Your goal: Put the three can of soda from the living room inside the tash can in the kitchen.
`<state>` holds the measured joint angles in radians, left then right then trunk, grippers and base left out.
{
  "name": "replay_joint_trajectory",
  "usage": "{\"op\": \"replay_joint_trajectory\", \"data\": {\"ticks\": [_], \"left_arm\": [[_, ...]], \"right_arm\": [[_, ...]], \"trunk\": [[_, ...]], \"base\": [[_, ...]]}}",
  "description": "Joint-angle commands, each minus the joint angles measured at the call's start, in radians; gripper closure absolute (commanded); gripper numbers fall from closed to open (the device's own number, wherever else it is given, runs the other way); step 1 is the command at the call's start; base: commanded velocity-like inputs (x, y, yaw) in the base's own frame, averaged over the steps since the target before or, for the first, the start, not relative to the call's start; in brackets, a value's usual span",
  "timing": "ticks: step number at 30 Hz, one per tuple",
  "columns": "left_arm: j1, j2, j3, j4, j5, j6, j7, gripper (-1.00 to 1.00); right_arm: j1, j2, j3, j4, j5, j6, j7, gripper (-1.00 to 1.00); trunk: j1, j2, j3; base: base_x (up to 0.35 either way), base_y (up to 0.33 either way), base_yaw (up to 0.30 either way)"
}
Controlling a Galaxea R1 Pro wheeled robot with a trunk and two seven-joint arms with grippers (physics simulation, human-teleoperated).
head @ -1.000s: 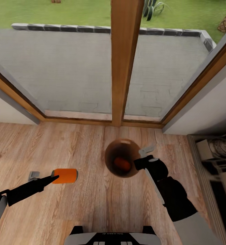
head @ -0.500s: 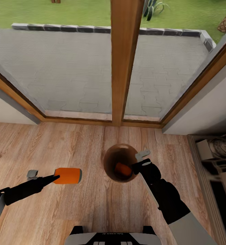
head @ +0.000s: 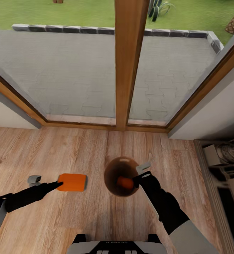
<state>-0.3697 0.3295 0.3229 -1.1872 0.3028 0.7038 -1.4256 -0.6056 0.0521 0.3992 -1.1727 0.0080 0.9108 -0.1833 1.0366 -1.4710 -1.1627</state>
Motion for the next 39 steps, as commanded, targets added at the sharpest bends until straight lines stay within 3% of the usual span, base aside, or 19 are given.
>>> {"op": "replay_joint_trajectory", "data": {"ticks": [1,3,6,11,15,20,25,32,39], "left_arm": [[0.0,-0.003,0.0,-0.002,0.0,0.007,-0.007,1.0],[0.0,-0.015,0.0,-0.012,-0.001,0.019,-0.019,1.0],[0.0,-0.064,-0.001,-0.023,-0.003,0.03,-0.028,1.0],[0.0,-0.09,-0.006,-0.025,-0.004,0.032,-0.029,1.0],[0.0,-0.119,-0.043,-0.027,-0.005,0.031,-0.028,1.0],[0.0,-0.153,-0.062,-0.028,-0.007,0.031,-0.026,1.0],[0.0,-0.194,-0.075,-0.035,-0.009,0.03,-0.019,1.0],[0.0,-0.225,-0.133,-0.056,-0.009,0.03,0.119,1.0],[0.0,-0.251,-0.144,-0.064,-0.01,0.027,0.211,1.0]], "right_arm": [[0.0,0.002,0.001,0.004,-0.005,-0.002,-0.001,1.0],[0.0,0.007,0.001,0.011,-0.005,-0.005,-0.001,1.0],[0.0,0.012,0.001,0.018,-0.005,-0.008,-0.001,1.0],[0.0,0.014,0.001,0.034,-0.006,-0.009,0.0,1.0],[0.0,0.015,0.001,0.051,-0.006,-0.01,0.0,1.0],[0.0,0.015,0.001,0.066,-0.006,-0.013,0.0,1.0],[0.0,0.018,0.002,0.117,-0.006,-0.086,-0.001,1.0],[0.0,0.028,0.003,0.139,-0.006,-0.11,-0.001,1.0],[0.0,0.032,0.003,0.141,-0.006,-0.111,-0.001,1.0]], "trunk": [[0.0,0.0,0.0],[0.0,0.0,0.0],[0.0,0.0,0.0],[0.0,0.0,0.0],[0.0,0.0,0.0],[0.0,0.0,0.0],[0.0,0.0,0.0],[0.0,0.0,0.0],[0.0,0.0,0.0]], "base": [[0.0,0.0,0.0],[0.0,0.0,0.0],[0.0,0.0,0.0],[0.0,0.0,0.0],[0.0,0.0,0.0],[0.0,0.0,0.0],[0.0,0.0,0.0],[0.0,0.0,0.0],[0.0,0.0,0.0]]}}
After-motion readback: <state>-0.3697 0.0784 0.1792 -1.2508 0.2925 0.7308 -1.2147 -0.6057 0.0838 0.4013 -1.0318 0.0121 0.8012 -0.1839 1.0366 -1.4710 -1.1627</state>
